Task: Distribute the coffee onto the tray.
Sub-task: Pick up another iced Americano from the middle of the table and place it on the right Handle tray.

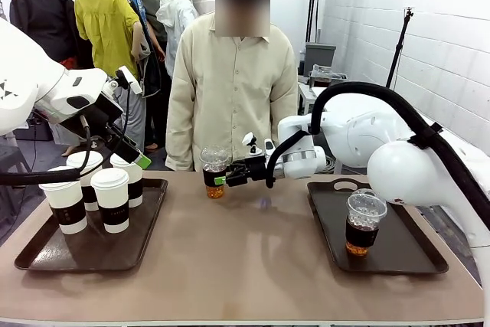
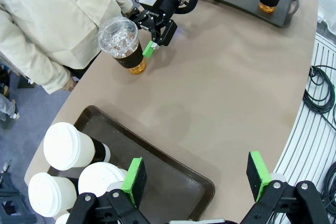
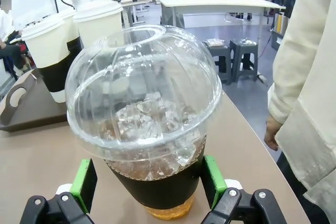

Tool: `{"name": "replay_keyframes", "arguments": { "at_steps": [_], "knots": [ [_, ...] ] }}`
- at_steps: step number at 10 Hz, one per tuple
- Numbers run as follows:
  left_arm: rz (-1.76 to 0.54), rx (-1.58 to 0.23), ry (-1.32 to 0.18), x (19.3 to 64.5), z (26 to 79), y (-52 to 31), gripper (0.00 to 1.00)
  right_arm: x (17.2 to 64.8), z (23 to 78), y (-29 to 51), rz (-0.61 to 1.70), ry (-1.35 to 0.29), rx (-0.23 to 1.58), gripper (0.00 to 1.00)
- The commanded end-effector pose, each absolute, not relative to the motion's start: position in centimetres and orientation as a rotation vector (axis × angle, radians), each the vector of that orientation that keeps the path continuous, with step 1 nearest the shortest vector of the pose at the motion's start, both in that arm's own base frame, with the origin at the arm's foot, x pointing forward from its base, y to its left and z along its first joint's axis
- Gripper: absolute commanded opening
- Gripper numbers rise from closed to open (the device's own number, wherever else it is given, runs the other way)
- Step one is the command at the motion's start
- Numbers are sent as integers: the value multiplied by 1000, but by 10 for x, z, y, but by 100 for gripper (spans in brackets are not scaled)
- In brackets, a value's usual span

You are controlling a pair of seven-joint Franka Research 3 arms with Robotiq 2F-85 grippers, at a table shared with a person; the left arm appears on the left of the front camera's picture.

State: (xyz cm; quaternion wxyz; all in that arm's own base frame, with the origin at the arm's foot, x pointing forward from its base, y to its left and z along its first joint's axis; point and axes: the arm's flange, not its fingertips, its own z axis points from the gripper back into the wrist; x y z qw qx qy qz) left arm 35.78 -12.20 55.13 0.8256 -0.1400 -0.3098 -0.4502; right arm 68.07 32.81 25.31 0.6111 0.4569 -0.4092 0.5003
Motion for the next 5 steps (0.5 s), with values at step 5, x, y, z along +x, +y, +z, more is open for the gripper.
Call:
{"name": "replay_keyframes", "arguments": {
  "at_steps": [5],
  "knots": [
    [-965,-293,-651,360,552,-120,100,690,243,347,1129,-961,1116,100]
  ]
}}
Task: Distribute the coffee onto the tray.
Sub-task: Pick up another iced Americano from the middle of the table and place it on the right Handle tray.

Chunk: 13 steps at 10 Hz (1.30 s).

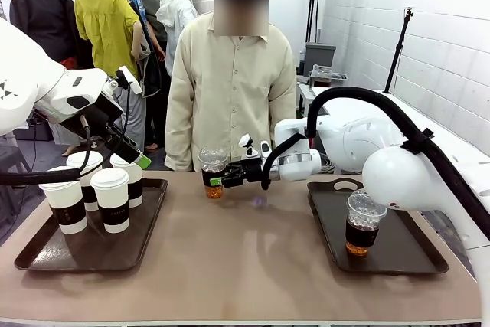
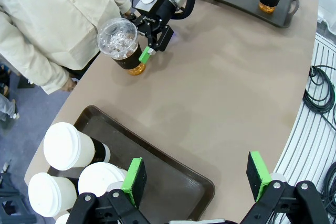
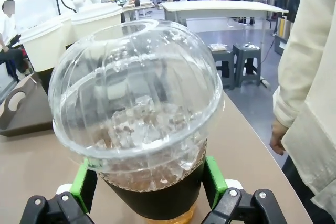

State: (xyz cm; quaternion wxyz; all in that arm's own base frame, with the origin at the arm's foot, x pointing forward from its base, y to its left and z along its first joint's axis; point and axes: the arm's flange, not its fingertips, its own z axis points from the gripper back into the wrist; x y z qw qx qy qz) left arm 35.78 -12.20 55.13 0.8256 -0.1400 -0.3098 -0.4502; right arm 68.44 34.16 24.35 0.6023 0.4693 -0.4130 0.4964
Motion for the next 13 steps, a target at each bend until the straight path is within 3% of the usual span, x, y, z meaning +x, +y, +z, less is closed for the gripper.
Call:
{"name": "replay_keyframes", "arguments": {
  "at_steps": [1,4,6,13],
  "knots": [
    [-965,-293,-651,360,552,-120,100,690,242,350,1138,-960,1126,100],
    [-965,-293,-651,360,552,-120,100,691,239,353,1140,-961,1138,100],
    [-965,-293,-651,360,552,-120,100,690,238,352,1118,-973,1182,65],
    [-965,-293,-651,360,552,-120,100,671,267,344,1110,-984,1178,65]
  ]
}}
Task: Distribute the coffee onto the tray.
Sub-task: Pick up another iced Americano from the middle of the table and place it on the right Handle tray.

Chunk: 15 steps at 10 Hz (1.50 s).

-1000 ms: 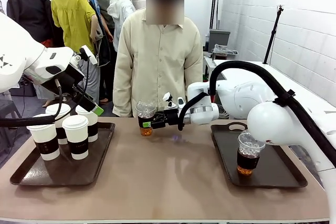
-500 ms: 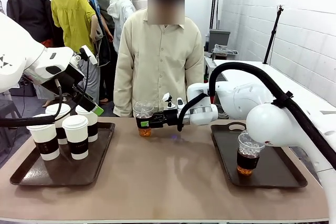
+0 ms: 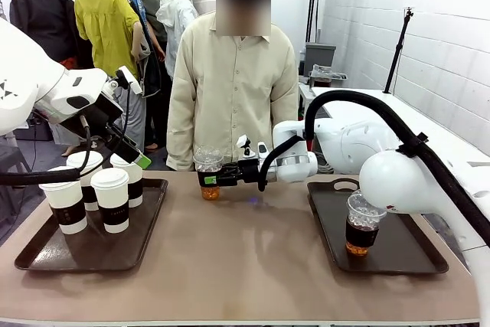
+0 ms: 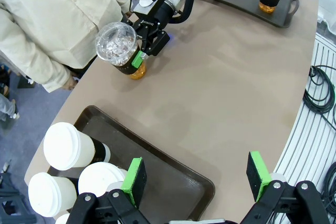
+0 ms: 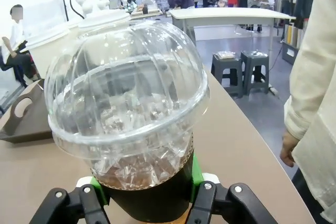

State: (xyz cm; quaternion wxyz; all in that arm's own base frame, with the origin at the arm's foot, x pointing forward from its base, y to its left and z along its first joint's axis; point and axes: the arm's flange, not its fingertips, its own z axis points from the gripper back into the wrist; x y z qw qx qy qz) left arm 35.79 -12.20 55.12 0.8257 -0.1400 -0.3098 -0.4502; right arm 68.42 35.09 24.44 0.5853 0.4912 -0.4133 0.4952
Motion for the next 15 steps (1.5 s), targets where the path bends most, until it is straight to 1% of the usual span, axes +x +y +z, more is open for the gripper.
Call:
{"name": "replay_keyframes", "arguments": {
  "at_steps": [1,2,4,6,8,12,14,15],
  "knots": [
    [-965,-293,-651,360,552,-120,100,665,282,335,1108,-1006,1184,65],
    [-965,-293,-651,360,552,-120,100,658,299,325,1114,-1018,1184,65],
    [-965,-293,-651,360,552,-120,100,651,320,301,1113,-990,1233,65],
    [-965,-293,-651,360,552,-120,100,645,339,264,1089,-1010,1252,65],
    [-965,-293,-651,360,552,-120,100,636,350,221,1085,-1016,1234,65],
    [-965,-293,-651,360,552,-120,100,636,349,167,1096,-964,1242,65],
    [-965,-293,-651,360,552,-120,100,634,346,162,1109,-943,1233,65],
    [-965,-293,-651,360,552,-120,100,641,340,160,1089,-959,1217,65]
  ]
}}
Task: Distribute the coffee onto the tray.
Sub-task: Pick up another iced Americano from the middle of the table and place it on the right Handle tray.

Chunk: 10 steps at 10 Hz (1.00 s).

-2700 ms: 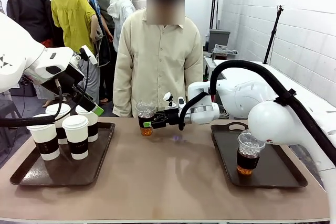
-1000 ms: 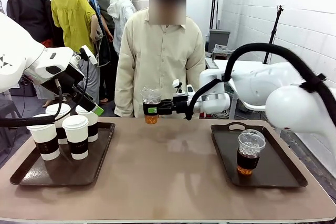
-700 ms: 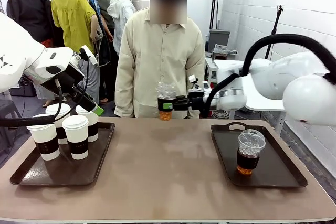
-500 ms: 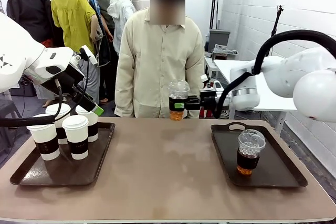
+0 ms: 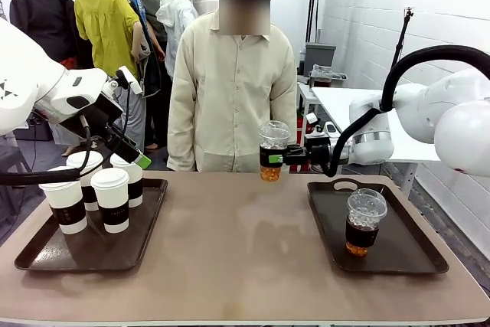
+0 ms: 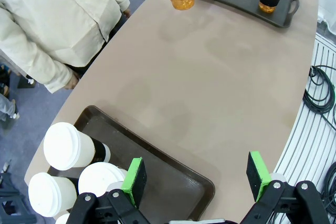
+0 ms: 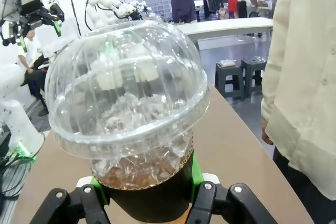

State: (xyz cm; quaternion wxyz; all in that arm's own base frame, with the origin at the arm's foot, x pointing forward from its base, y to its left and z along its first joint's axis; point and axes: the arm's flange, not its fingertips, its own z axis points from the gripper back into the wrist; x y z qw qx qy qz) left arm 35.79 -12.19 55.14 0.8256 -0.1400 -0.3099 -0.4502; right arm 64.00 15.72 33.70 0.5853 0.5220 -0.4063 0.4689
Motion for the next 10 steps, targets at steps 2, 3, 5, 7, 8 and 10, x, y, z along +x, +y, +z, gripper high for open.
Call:
{"name": "replay_keyframes", "arguments": {
  "at_steps": [2,3,5,7,8,10],
  "knots": [
    [-965,-293,-651,360,552,-120,100,641,340,160,1089,-959,1217,65],
    [-965,-293,-651,360,552,-120,100,641,340,160,1089,-959,1217,65],
    [-965,-293,-651,360,552,-120,100,641,340,142,1096,-973,1176,65],
    [-965,-293,-651,360,552,-120,100,641,342,107,1064,-1004,1155,65],
    [-965,-293,-651,360,552,-120,100,642,342,92,1034,-1019,1162,65],
    [-965,-293,-651,360,552,-120,100,641,341,65,1029,-1035,1130,65]
  ]
}}
